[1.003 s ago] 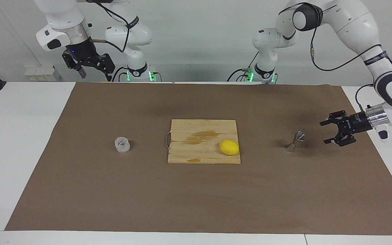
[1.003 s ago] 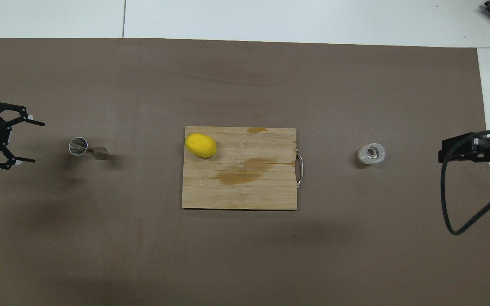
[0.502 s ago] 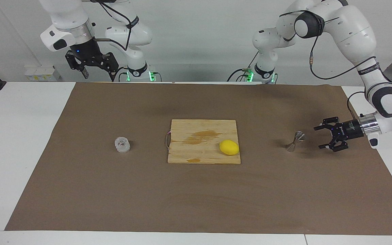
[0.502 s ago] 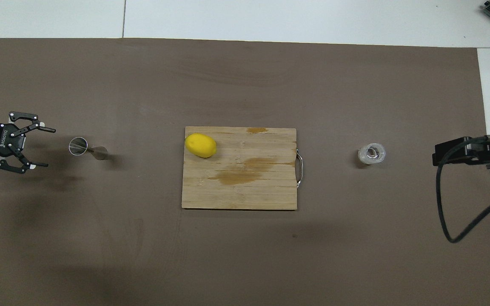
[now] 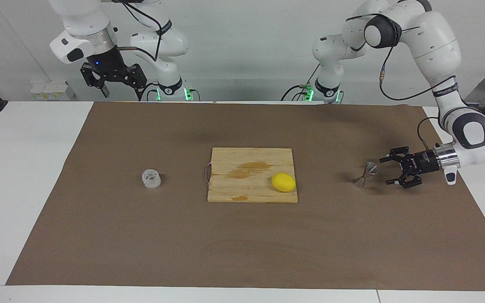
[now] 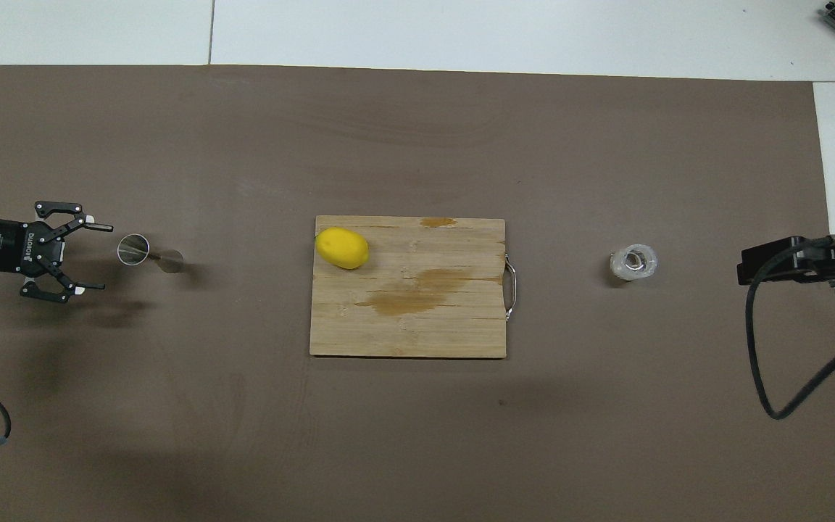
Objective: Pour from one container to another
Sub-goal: 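Move the open left gripper toward the small metal cup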
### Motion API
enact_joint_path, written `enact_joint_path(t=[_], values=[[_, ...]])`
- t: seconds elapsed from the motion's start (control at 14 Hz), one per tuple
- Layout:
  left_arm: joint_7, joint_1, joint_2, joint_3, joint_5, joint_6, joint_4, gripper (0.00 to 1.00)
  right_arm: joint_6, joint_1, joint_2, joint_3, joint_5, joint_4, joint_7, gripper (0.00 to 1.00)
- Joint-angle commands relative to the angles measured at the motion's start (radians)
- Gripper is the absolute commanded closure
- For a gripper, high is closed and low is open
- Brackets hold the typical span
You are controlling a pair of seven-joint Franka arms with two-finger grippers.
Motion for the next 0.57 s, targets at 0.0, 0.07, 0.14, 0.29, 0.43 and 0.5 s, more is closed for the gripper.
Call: enact_joint_path(t=[0.0, 0.07, 0.14, 0.29, 0.43, 0.5], values=[[0.021, -0.004, 0.003, 0.004, -0.056, -0.004, -0.032, 0.0, -0.003, -0.015, -0.035, 0.003, 0.016, -0.02, -0.018, 0.0], [0.021, -0.006, 0.005, 0.003, -0.06, -0.004, -0.033, 0.0, -0.003, -0.015, -0.043, 0.003, 0.016, -0.02, -0.02, 0.0], [0.021, -0.006, 0.006, 0.001, -0.066, -0.004, -0.04, 0.0, -0.004, -0.015, -0.045, 0.003, 0.016, -0.02, -0.02, 0.0], [0.02, -0.006, 0.008, 0.001, -0.115, -0.006, -0.062, 0.0, -0.004, -0.014, -0.054, 0.003, 0.018, -0.02, -0.018, 0.0], [0.02, -0.009, 0.017, -0.003, -0.14, -0.012, -0.078, 0.0, -0.004, -0.015, -0.055, 0.003, 0.018, -0.02, -0.02, 0.0], [0.021, -0.008, 0.02, -0.002, -0.155, -0.029, -0.082, 0.0, -0.004, -0.014, -0.057, 0.003, 0.018, -0.02, -0.018, 0.0]])
